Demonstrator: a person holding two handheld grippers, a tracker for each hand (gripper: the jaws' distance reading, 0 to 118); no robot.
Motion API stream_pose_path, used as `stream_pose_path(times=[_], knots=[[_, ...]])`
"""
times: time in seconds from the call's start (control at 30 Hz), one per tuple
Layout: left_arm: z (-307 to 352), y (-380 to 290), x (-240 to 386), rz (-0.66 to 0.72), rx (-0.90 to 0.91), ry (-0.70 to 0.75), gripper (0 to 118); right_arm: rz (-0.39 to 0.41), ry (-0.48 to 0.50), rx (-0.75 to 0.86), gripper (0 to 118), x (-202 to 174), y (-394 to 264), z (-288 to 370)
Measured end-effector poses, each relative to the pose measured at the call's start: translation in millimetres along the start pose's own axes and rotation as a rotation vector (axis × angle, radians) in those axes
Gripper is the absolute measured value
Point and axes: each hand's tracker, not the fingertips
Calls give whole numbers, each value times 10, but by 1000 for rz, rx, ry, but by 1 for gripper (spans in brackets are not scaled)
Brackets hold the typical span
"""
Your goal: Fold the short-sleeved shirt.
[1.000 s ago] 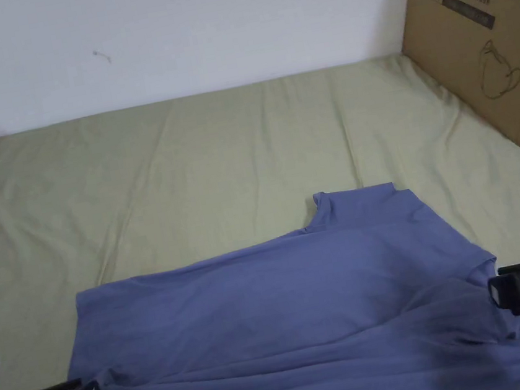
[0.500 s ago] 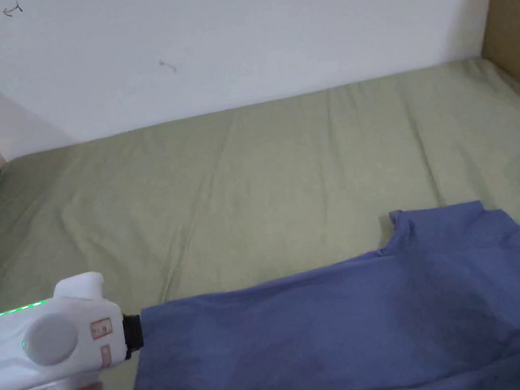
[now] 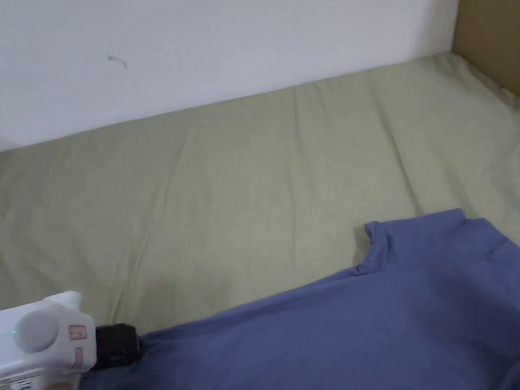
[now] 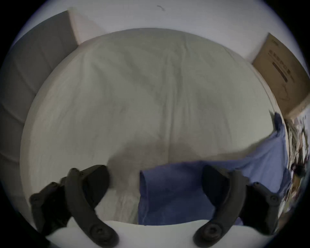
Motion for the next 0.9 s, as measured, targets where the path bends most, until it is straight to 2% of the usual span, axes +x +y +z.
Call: stream_pose_path(times=[0.1, 0.13, 0.17, 0.33, 0.37, 0.4, 0.43, 0.47, 0.67, 0.8, 0.83, 0.87, 0.9], knots=[[254, 14, -6, -57, 80, -26, 71, -1, 4, 2, 0, 95, 248, -115], [336, 7, 8, -60, 91, -43, 24, -18, 23, 9, 0, 219, 375, -227], [405, -14, 40, -61, 105, -82, 3, -42, 47, 22, 0, 273, 497, -287], [649, 1, 141, -120, 144, -57, 3, -109, 79, 35, 0, 379, 1195, -714], [665, 26, 116, -122, 146, -58, 3, -120, 60, 26, 15, 372, 1322, -816], [691, 24, 116, -119, 149, -61, 3, -134, 25, 18, 50, 347, 1416, -899], [716, 17, 111, -113, 153, -64, 3, -137, 1, 2, 105, 360, 1512, -1023], [734, 7, 99, -100, 157, -70, 3, -138, 23, -5, 113, 378, 1585, -1122], [672, -23, -39, -33, 152, -112, 3, -145, 0, -38, 113, 317, 1801, -1448], [587, -41, -80, -17, 134, -120, 3, -140, 14, -159, 113, 299, 1771, -1622], [575, -45, -84, -16, 130, -119, 3, -118, 11, -175, 101, 272, 1749, -1610], [572, -48, -85, -16, 128, -117, 3, -91, 2, -161, 77, 244, 1736, -1557], [569, -42, -88, -14, 126, -117, 3, -51, -24, -120, 47, 220, 1739, -1461]])
